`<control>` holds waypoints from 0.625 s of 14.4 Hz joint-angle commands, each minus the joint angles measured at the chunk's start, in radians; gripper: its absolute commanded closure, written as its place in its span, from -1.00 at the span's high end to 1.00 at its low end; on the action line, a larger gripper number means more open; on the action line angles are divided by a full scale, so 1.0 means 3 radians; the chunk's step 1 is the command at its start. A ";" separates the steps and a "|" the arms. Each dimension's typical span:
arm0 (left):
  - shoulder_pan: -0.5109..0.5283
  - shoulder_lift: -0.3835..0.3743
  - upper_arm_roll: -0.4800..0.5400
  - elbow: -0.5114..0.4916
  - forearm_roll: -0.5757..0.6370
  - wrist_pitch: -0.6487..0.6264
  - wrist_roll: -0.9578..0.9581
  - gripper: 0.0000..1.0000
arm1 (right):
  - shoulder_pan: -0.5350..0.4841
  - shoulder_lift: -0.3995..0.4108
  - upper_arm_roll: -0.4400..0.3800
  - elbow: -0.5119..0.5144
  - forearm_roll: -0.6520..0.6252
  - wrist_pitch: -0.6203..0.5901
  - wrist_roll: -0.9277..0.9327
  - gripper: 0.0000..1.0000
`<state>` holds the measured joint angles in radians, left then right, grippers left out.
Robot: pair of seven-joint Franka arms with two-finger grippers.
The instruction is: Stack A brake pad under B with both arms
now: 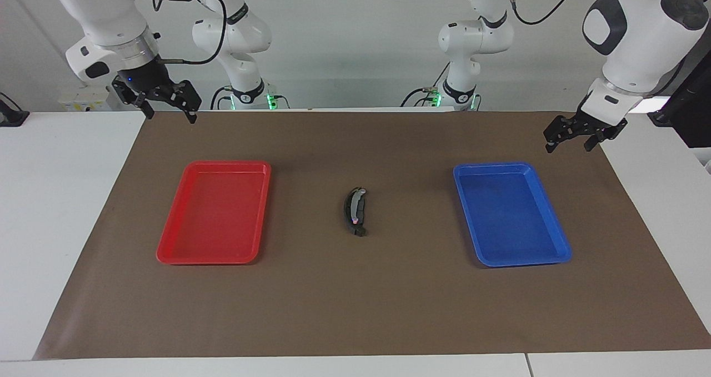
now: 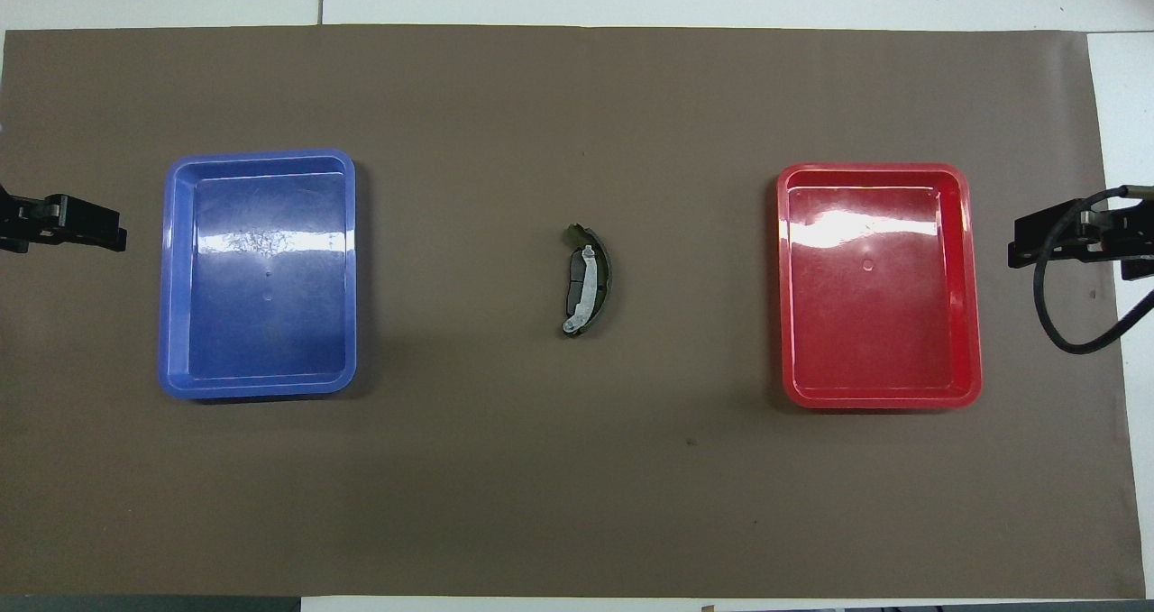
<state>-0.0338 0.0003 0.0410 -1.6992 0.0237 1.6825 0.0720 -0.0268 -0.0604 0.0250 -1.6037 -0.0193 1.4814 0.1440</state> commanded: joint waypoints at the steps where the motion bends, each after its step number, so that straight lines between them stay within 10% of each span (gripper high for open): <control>1: -0.0041 -0.0093 0.0022 -0.0094 0.0018 0.0037 -0.0051 0.98 | 0.0018 0.0007 -0.0027 0.0018 0.0039 -0.0040 -0.0086 1.00; 9: -0.0148 -0.0078 0.0027 -0.0058 0.0018 0.0057 -0.0031 0.98 | 0.0013 0.0007 -0.0027 0.0018 0.0044 -0.0045 -0.0081 1.00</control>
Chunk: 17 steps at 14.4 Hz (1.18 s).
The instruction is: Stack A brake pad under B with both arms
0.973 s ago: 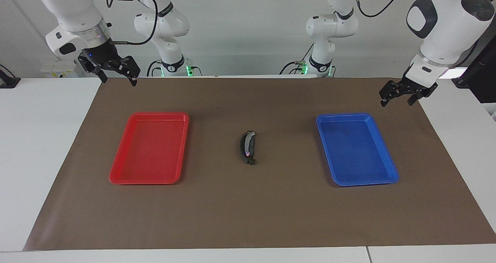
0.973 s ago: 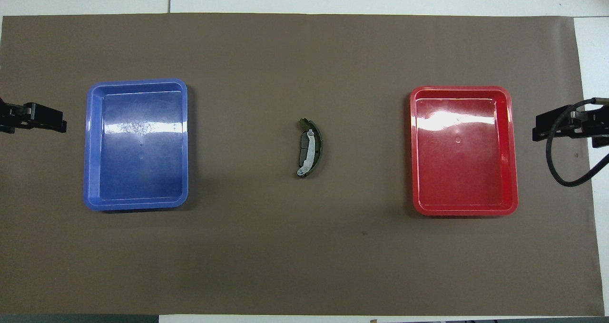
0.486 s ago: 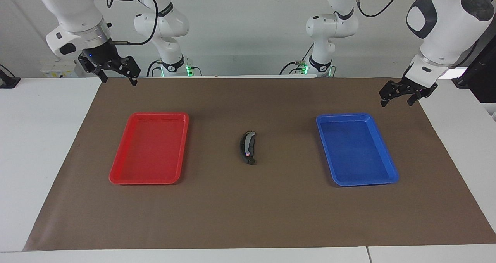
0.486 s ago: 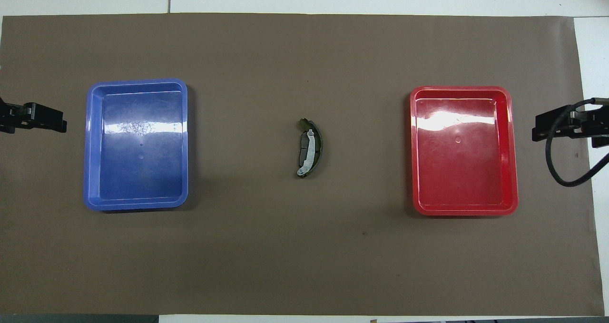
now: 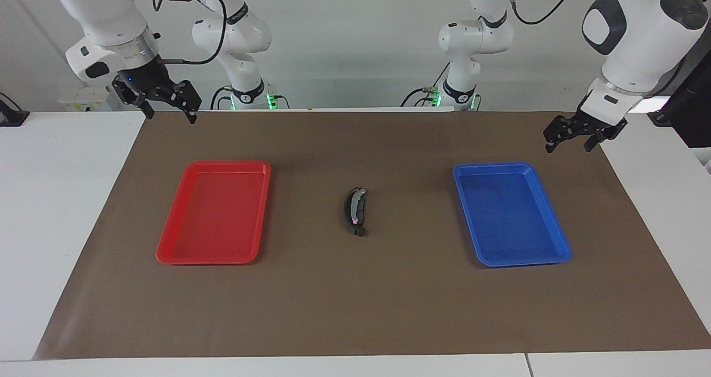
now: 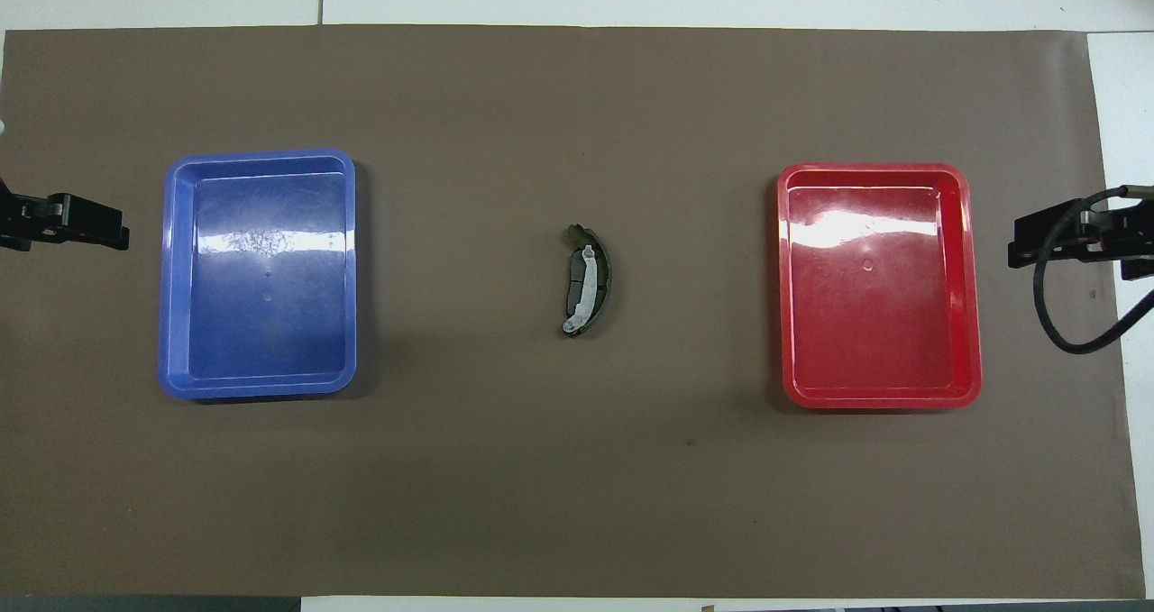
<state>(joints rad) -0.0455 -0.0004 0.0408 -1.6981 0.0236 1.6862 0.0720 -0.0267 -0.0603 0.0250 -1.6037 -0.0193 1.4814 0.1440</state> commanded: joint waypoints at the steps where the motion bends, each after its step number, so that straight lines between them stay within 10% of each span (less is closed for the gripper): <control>1: -0.0109 -0.0075 0.0027 -0.0061 0.0018 0.0055 -0.0015 0.98 | 0.0012 0.0007 -0.0027 0.0018 0.0044 -0.0040 -0.0081 1.00; 17: -0.0063 -0.0086 0.0058 -0.0082 0.0018 0.0040 -0.0030 0.98 | 0.0012 0.0007 -0.0027 0.0018 0.0044 -0.0045 -0.0081 1.00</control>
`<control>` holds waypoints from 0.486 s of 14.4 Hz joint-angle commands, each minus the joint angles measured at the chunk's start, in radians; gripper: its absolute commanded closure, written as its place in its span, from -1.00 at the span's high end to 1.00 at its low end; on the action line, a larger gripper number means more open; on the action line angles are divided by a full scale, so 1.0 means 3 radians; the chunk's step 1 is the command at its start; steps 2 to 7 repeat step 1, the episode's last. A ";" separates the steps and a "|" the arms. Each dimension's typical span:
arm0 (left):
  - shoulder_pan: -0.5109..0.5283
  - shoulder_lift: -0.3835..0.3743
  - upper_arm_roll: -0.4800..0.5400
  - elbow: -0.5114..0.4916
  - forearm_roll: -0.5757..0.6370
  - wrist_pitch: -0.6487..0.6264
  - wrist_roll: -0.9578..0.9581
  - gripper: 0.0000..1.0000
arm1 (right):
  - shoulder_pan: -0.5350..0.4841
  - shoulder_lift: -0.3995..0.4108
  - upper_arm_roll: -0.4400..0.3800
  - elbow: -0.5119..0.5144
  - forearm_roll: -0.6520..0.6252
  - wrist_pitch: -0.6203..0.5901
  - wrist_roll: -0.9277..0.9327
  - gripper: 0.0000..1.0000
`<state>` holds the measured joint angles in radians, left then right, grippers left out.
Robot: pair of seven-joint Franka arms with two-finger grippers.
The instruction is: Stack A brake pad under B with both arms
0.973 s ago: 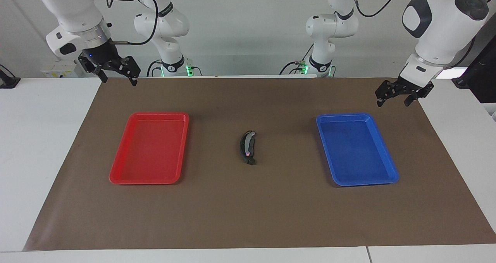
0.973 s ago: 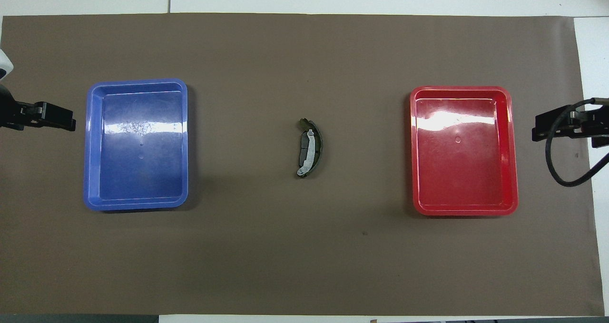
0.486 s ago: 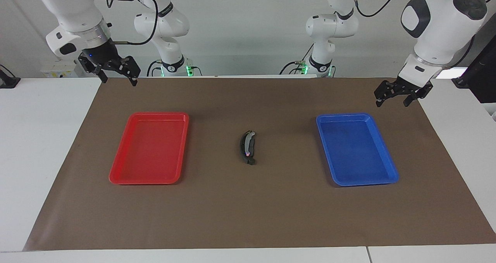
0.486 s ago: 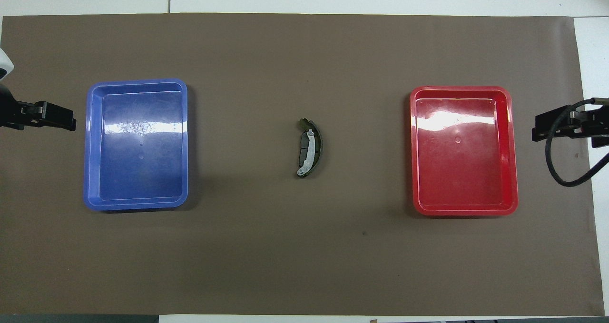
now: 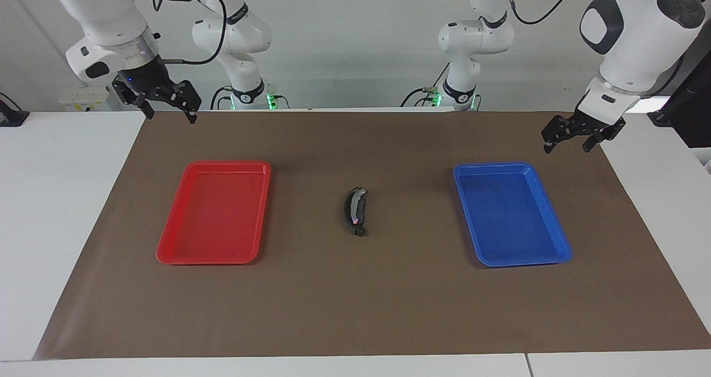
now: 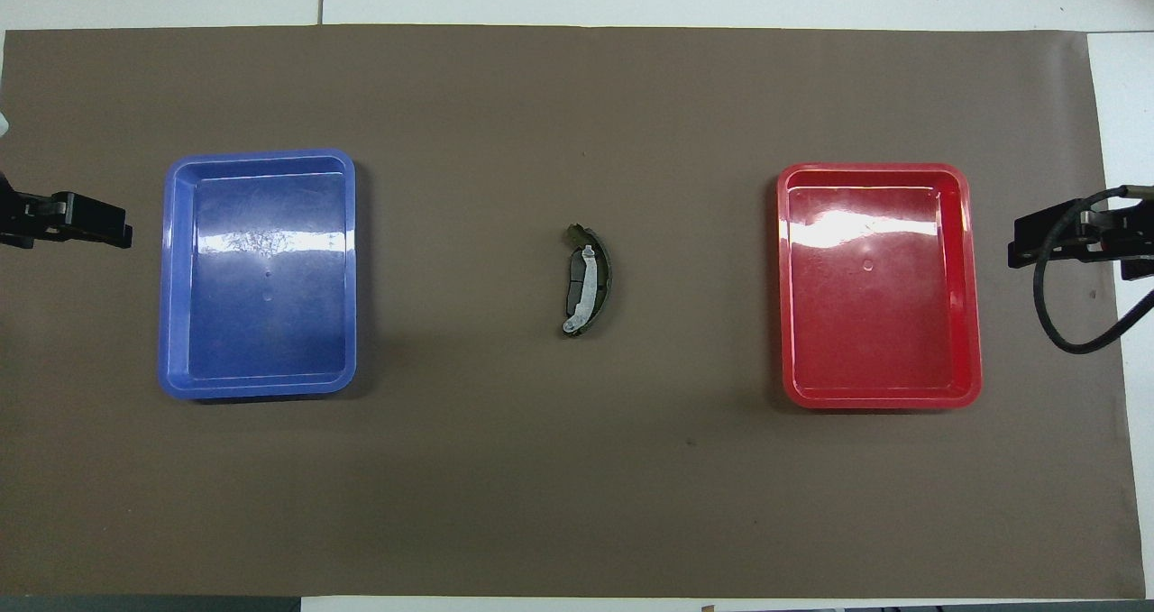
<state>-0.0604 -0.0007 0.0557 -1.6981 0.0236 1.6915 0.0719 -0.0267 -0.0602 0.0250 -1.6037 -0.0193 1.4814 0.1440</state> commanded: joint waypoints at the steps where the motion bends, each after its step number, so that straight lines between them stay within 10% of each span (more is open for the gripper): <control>1: -0.0013 -0.0085 0.0009 -0.0082 0.0018 0.0022 -0.0030 0.98 | 0.0012 0.0001 -0.0027 0.0018 0.0044 -0.0045 -0.0081 1.00; 7: -0.0013 -0.0085 0.0009 -0.0082 0.0018 0.0022 -0.0030 0.98 | 0.0012 0.0001 -0.0027 0.0018 0.0044 -0.0045 -0.0081 1.00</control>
